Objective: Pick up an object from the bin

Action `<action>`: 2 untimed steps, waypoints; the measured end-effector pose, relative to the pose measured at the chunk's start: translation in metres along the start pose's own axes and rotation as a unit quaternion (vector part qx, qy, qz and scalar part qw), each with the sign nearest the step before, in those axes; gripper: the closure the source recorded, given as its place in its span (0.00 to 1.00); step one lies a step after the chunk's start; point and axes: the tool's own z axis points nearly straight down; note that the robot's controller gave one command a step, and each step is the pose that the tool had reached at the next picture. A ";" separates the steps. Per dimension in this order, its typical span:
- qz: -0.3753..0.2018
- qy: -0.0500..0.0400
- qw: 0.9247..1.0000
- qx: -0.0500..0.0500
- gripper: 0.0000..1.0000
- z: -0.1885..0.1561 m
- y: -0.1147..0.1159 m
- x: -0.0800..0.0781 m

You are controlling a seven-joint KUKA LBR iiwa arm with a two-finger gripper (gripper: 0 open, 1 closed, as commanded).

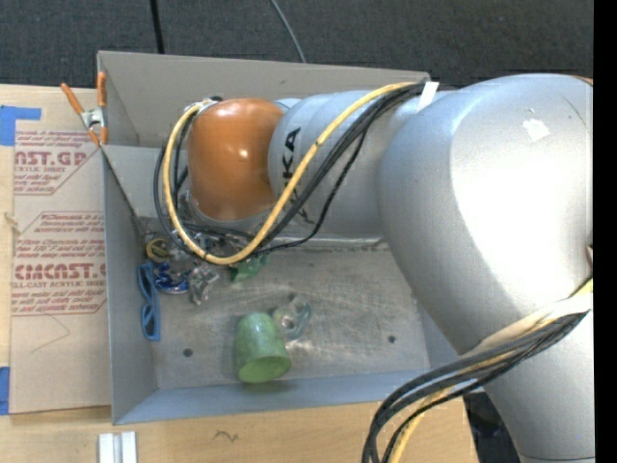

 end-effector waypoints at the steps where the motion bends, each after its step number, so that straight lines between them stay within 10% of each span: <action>1: -0.043 0.007 0.999 -0.002 1.00 -0.111 0.010 0.069; 2: -0.227 0.008 0.974 -0.003 1.00 -0.162 -0.023 0.140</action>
Offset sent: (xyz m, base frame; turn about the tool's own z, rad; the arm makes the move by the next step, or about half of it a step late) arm -0.0661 -0.0329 0.1085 -0.0866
